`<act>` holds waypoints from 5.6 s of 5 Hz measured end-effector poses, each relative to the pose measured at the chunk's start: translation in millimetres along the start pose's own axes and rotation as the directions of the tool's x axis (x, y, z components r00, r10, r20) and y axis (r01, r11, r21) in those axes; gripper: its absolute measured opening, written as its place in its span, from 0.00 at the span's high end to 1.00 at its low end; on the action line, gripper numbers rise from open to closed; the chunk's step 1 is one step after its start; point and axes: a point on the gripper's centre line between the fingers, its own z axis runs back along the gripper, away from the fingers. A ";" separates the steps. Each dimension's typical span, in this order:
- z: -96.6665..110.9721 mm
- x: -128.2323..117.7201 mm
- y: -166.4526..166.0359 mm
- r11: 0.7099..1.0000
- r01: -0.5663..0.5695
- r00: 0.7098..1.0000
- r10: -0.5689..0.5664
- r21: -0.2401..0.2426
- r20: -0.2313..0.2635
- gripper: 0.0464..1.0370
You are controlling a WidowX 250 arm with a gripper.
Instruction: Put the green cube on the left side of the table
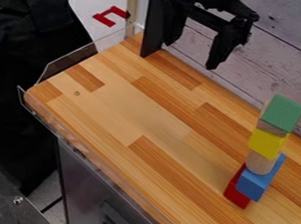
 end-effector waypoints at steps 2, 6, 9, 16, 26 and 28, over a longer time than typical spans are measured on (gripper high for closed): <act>3.4 -1.8 -10.0 0.998 0.024 1.000 -0.023 -0.061 0.015 0.04; 67.0 -5.1 -75.2 0.965 0.264 0.955 -0.260 -0.007 0.141 0.04; 37.2 -8.9 -108.2 0.953 0.297 0.954 -0.294 -0.061 0.051 0.04; -2.5 -6.5 -114.7 0.980 0.174 0.979 -0.182 -0.094 -0.090 0.49; -85.1 12.4 43.7 0.992 -0.100 0.992 0.106 0.078 -0.070 0.49; -120.0 24.2 48.7 0.995 -0.086 0.990 0.092 0.053 -0.107 0.49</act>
